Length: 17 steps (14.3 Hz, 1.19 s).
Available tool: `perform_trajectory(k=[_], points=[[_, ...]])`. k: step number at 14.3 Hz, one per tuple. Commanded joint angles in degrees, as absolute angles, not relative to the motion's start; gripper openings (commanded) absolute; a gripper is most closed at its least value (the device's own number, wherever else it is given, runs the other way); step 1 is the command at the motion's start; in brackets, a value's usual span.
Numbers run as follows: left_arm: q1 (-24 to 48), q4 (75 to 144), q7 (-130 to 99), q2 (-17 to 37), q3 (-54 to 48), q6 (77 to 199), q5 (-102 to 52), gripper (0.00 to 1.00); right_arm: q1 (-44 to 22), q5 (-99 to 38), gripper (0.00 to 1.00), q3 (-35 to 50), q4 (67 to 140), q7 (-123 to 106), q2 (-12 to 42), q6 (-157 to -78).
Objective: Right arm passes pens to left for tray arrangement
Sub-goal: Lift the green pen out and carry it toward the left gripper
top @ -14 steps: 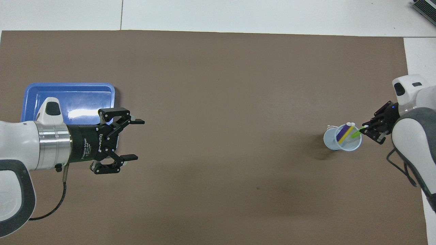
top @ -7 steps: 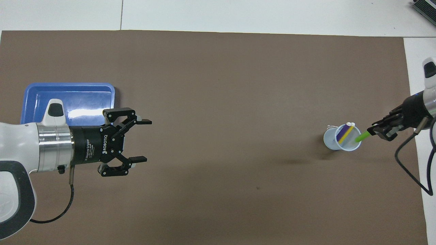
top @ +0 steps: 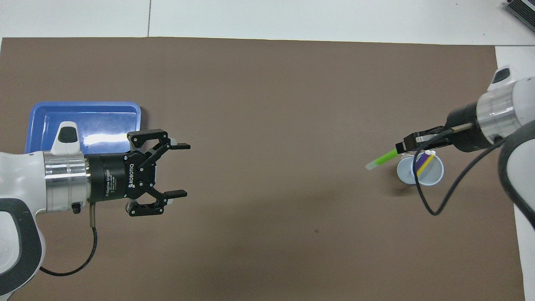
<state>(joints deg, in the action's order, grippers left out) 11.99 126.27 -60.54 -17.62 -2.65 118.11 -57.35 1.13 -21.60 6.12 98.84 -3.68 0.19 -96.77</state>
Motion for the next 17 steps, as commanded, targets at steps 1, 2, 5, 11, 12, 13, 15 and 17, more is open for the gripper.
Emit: perform_trajectory(k=[1,2,5,11,12,13,15,17], points=[[15.8,127.8,-63.5,-18.6,-2.4,123.7,-60.6,1.0,-3.3,-26.3,0.0,6.2,103.8,10.1,-1.7,-105.3],[17.9,127.9,-64.8,-18.5,-2.3,126.4,-62.4,1.0,-5.3,-27.0,0.0,6.2,105.5,14.3,-2.2,-108.9],[22.5,128.0,-71.5,-18.0,-2.3,131.7,-62.9,1.0,-10.5,-31.8,0.0,6.2,110.1,26.4,-3.9,-119.1],[27.5,129.0,-82.3,-16.8,-2.8,140.5,-62.8,1.0,-14.3,-38.2,0.0,6.6,110.7,35.1,-4.0,-124.9],[28.9,129.6,-83.2,-16.5,-2.8,142.2,-62.8,1.0,-15.2,-38.3,0.0,6.8,110.6,35.9,-3.9,-125.7],[29.4,129.8,-84.4,-16.0,-2.9,143.9,-62.8,1.0,-16.1,-38.3,0.0,6.8,110.7,37.3,-4.0,-126.6],[31.0,129.8,-85.0,-15.1,-3.1,146.3,-62.8,1.0,-18.5,-38.3,0.0,6.8,110.7,41.0,-3.8,-129.5],[32.5,129.8,-85.1,-13.5,-3.3,149.0,-62.8,1.0,-21.3,-38.3,0.0,6.8,112.0,44.9,-4.0,-133.8]])
